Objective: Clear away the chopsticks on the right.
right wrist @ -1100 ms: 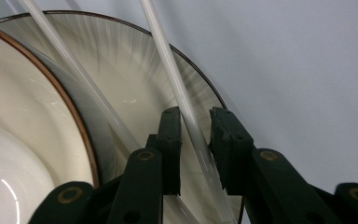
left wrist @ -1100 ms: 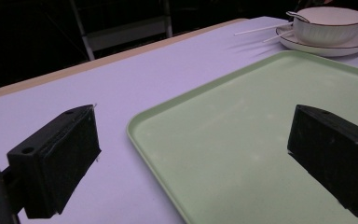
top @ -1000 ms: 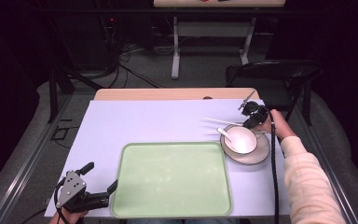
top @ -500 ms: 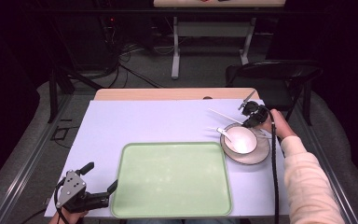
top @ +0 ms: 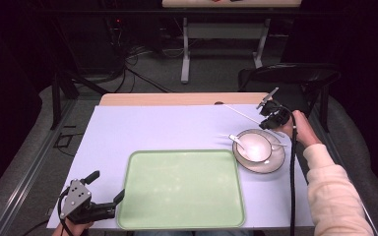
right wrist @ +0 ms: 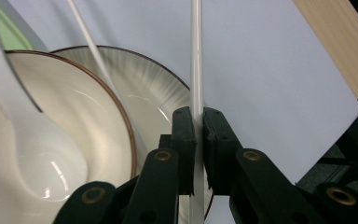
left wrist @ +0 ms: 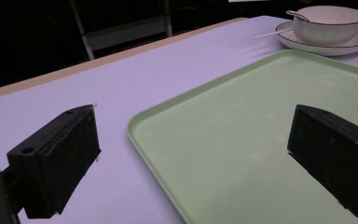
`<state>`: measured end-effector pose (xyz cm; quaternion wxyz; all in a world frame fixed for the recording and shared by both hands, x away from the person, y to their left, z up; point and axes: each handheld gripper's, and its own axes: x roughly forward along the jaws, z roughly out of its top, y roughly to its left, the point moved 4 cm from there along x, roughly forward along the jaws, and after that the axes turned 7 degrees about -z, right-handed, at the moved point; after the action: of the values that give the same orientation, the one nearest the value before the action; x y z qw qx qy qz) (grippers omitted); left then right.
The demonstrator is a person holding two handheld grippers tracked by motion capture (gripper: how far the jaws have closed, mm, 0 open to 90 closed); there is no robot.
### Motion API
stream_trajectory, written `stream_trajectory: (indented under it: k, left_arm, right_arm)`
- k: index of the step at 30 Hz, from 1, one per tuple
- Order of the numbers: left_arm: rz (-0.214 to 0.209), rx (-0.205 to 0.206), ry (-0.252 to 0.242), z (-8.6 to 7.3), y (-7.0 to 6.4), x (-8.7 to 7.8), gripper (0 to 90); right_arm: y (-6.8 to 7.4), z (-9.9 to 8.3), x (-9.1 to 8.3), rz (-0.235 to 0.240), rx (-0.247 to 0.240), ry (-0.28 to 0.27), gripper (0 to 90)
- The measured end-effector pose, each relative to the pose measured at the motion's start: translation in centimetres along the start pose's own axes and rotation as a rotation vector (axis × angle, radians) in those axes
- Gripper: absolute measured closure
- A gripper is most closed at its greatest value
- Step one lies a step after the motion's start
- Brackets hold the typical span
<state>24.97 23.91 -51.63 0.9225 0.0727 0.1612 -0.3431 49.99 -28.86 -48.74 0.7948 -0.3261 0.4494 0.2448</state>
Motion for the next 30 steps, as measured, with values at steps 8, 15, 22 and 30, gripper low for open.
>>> stream_trajectory:
  k: [8, 15, 22, 30]
  left_arm:
    - [-0.001, 0.0, -0.001, 0.0, 0.0, 0.0, 1.9]
    - [-0.001, 0.001, -0.001, 0.0, 0.0, 0.0, 1.9]
    - [0.0, 0.002, 0.007, 0.0, 0.0, 0.0, 1.9]
    - [-0.001, 0.002, 0.001, 0.0, 0.0, 0.0, 1.9]
  right_arm:
    - [1.6, 0.1, -3.4, -0.03, 0.062, -0.017, 83.9]
    - [4.2, -0.5, -5.5, -0.037, 0.149, -0.03, 83.9]
    - [6.1, -1.4, -7.0, -0.035, 0.233, -0.049, 83.9]
    - [8.1, -2.4, -8.2, -0.025, 0.287, -0.095, 83.8]
